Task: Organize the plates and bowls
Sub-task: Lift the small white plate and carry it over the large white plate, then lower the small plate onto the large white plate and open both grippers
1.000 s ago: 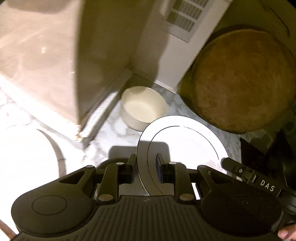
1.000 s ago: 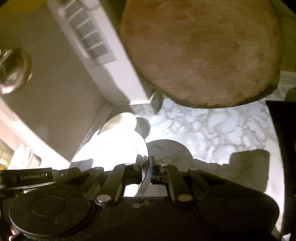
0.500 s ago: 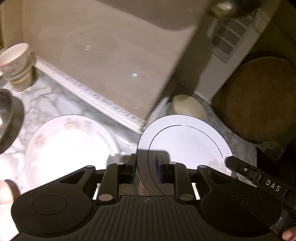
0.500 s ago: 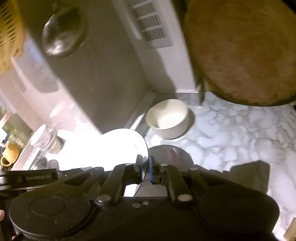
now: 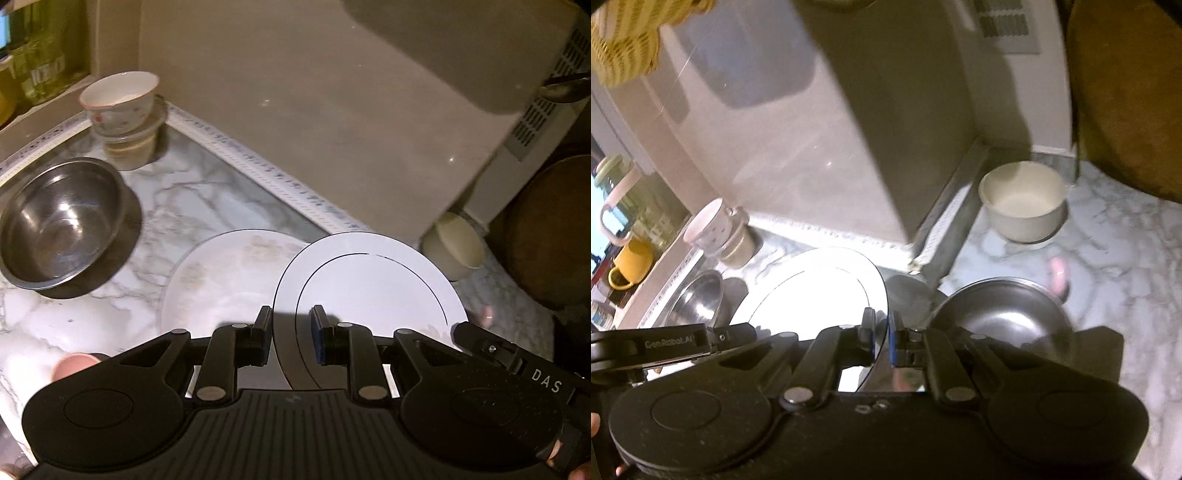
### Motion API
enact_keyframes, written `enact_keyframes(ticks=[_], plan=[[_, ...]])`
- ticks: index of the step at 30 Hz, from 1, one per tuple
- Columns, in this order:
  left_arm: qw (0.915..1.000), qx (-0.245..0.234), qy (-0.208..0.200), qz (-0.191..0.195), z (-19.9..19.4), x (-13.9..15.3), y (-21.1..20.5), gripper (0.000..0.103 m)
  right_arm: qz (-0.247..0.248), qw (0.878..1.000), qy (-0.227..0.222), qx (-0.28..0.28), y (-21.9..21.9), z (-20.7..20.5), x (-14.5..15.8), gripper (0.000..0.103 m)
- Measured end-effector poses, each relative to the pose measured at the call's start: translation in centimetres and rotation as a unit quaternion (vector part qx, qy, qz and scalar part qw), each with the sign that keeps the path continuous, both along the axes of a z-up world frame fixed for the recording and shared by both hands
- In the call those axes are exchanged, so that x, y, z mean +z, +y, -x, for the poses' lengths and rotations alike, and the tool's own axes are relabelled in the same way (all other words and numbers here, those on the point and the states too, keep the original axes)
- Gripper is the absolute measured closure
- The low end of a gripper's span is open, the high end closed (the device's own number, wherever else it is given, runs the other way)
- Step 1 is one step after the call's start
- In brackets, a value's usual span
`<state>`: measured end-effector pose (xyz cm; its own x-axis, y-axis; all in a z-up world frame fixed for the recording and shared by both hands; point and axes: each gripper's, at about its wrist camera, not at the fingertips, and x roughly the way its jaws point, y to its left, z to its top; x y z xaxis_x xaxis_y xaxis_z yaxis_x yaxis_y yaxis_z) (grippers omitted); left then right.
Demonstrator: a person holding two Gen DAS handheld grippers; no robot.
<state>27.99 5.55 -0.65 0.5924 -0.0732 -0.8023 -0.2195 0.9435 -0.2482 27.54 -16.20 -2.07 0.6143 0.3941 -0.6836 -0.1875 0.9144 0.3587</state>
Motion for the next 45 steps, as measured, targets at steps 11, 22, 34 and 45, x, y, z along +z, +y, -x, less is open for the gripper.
enact_keyframes(ticks=[11, 22, 34, 45], plan=[[0.9995, 0.027, 0.016, -0.006, -0.7, -3.4, 4.3, 0.082, 0.021, 0.999, 0.027, 0.028, 4.4, -1.6, -3.6, 0.095], [0.9991, 0.024, 0.033, -0.006, -2.4, -6.3, 5.6, 0.082, 0.044, 0.997, 0.049, 0.036, 6.1, -3.2, -6.0, 0.095], [0.9986, 0.018, 0.050, -0.003, -3.5, -8.2, 5.8, 0.082, 0.081, 0.995, 0.044, 0.044, 7.2, -3.9, -6.8, 0.093], [0.9983, 0.015, 0.057, 0.000, -3.9, -8.3, 5.8, 0.082, 0.134, 0.989, 0.045, 0.051, 9.0, -4.6, -7.0, 0.092]])
